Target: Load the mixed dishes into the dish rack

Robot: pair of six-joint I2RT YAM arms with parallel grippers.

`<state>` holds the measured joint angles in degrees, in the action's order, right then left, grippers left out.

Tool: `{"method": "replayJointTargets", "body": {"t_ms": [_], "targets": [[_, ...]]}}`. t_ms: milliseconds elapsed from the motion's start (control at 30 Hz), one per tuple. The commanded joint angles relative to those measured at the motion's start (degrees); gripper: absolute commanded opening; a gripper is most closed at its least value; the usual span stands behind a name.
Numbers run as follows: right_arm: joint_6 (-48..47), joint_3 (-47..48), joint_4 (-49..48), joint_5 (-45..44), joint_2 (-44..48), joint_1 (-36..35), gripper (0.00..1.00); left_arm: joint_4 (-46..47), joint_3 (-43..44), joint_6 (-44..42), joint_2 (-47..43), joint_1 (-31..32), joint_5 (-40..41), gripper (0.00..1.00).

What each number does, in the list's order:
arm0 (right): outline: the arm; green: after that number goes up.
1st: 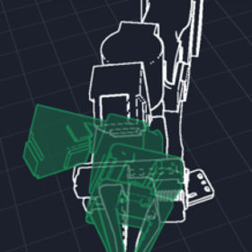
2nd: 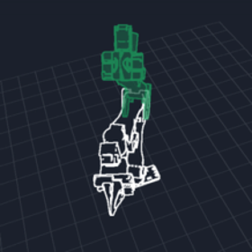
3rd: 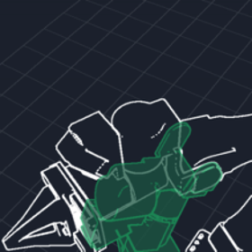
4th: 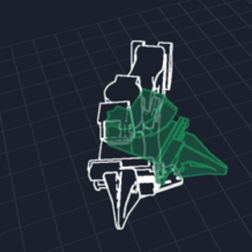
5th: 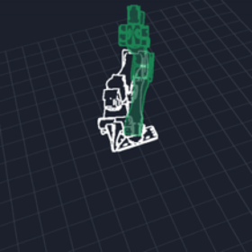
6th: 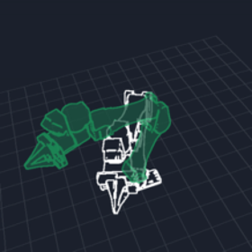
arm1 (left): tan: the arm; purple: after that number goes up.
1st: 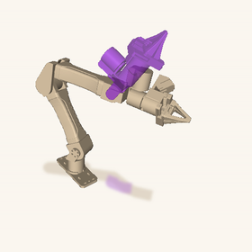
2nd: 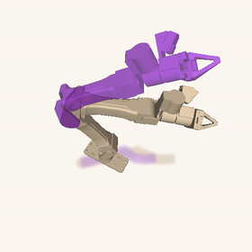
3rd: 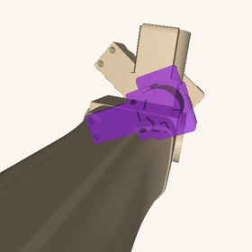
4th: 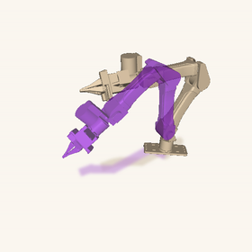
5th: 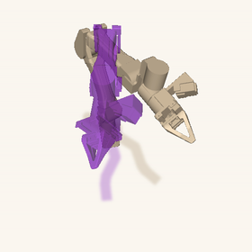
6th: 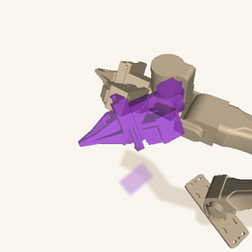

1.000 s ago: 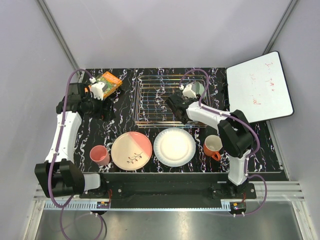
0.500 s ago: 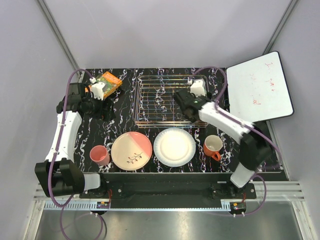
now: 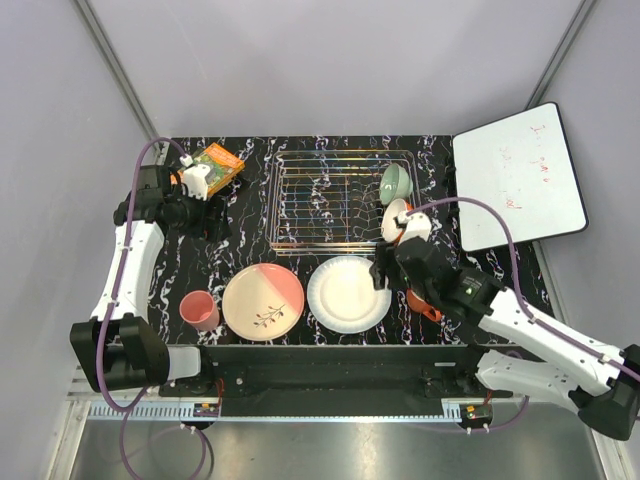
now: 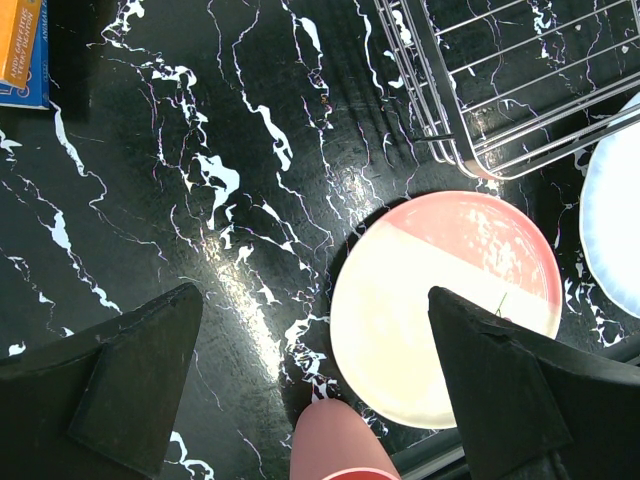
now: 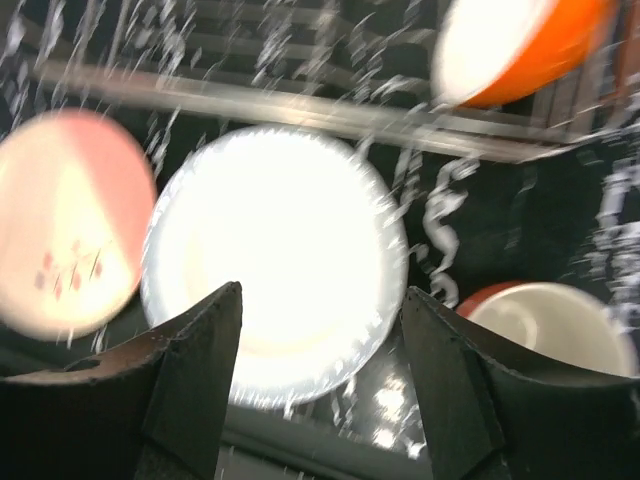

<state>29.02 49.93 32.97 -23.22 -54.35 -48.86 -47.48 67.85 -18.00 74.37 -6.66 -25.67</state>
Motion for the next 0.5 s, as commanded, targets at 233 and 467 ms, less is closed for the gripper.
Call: {"method": "replayJointTargets", "body": {"t_ms": [233, 467], "targets": [[9.2, -8.2, 2.4, 10.7, 6.7, -9.7, 0.67, 2.0, 1.5, -0.4, 0.0, 0.2, -0.4, 0.99], [14.2, -11.6, 4.8, 8.2, 5.6, -17.5, 0.67, 2.0, 1.0, -1.2, -0.3, 0.1, 0.1, 0.99]]}}
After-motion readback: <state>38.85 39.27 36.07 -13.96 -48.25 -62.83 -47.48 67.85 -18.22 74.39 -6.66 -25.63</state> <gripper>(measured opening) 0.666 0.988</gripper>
